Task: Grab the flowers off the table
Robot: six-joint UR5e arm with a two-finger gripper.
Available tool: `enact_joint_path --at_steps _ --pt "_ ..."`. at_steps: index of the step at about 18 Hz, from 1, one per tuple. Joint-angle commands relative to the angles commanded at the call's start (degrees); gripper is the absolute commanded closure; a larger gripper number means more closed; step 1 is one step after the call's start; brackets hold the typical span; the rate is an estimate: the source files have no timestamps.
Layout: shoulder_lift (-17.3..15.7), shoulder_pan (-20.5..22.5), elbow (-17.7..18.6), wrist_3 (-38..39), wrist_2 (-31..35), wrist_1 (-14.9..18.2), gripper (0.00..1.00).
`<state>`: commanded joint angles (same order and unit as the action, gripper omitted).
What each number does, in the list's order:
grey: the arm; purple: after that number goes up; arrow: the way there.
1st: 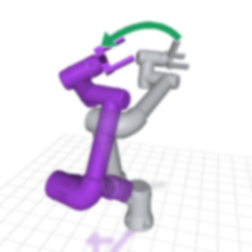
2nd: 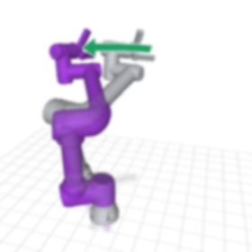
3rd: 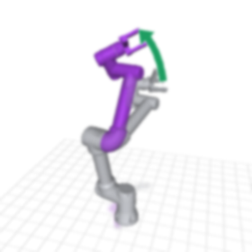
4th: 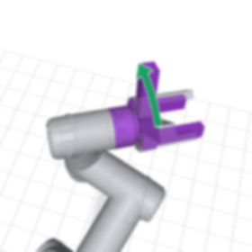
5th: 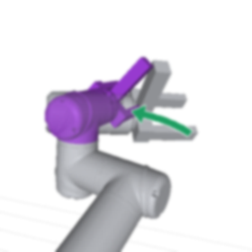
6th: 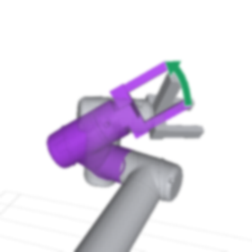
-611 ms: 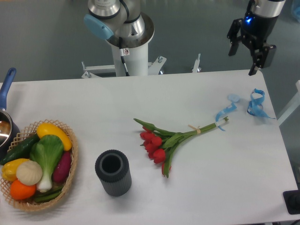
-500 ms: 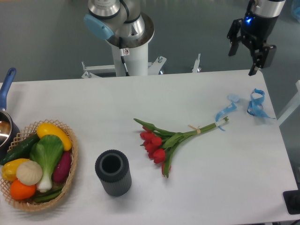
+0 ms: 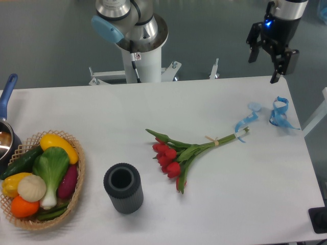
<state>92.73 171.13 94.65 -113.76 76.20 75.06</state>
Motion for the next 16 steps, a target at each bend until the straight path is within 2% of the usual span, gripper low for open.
enact_joint_path --at_steps 3,6,11,13,16 --pt "0.0 -0.7 1.1 3.7 -0.2 0.0 0.00" --pt "0.9 -4.1 1.7 11.9 -0.8 -0.2 0.00" --pt "5.5 -9.7 1.9 21.3 -1.3 -3.8 0.00" --pt "7.3 -11.6 2.6 25.5 -1.3 -8.3 0.00" --pt "9.1 -12.5 5.3 25.9 -1.1 -14.6 0.00"
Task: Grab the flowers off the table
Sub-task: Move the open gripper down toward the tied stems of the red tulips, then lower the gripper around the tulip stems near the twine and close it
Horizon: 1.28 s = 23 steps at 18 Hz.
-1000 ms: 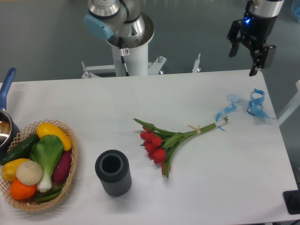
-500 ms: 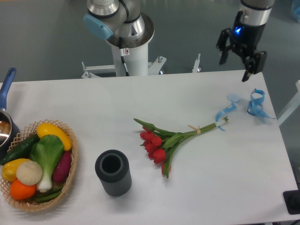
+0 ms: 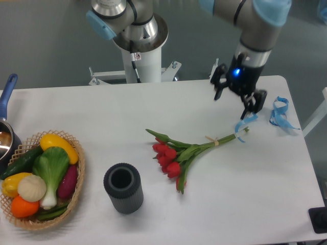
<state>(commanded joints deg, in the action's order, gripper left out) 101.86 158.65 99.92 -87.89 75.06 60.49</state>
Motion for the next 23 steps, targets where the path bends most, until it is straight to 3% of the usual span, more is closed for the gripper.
enact_joint_path --at_steps 4,13,21,23 --pt "1.1 -0.7 0.3 -0.2 0.2 -0.7 0.00" --pt "7.9 -3.1 1.2 -4.9 2.7 -0.6 0.00" --pt "10.6 -4.7 1.9 -5.5 4.4 -0.9 0.00" --pt "11.3 -4.7 2.3 -5.4 4.7 -2.6 0.00"
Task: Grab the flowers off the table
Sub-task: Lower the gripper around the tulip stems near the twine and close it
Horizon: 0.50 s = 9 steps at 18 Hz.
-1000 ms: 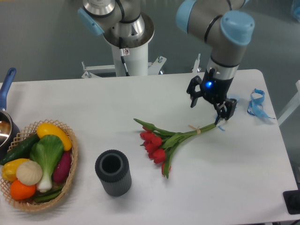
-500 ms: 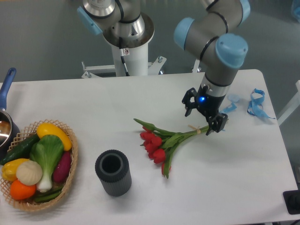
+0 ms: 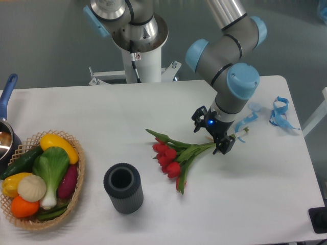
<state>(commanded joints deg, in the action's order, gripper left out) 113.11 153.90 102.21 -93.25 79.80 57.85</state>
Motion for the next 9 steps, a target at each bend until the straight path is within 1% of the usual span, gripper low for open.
enact_joint_path --at_steps 2,3,5,6,9 --pt "0.4 -0.3 1.1 0.3 0.2 -2.4 0.00" --pt "0.7 -0.7 1.2 0.3 0.5 -2.9 0.00" --pt "1.0 -1.1 1.6 0.4 2.1 -3.2 0.00" --pt "1.4 -1.9 1.8 0.5 2.9 -3.2 0.00" --pt "1.6 -2.2 1.9 1.2 3.1 -3.3 0.00"
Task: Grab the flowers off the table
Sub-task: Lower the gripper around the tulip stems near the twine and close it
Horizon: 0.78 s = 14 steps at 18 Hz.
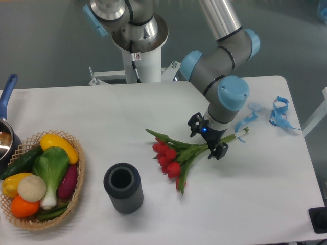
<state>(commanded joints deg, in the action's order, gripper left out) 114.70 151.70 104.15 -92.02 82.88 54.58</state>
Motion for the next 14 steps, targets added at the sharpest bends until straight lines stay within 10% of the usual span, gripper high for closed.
enact_joint_path --at_steps 6,14 --pt "1.1 -0.9 0.1 1.8 0.3 -2.5 0.01" --pt "1.1 -1.5 -0.1 4.0 1.4 -3.2 0.42"
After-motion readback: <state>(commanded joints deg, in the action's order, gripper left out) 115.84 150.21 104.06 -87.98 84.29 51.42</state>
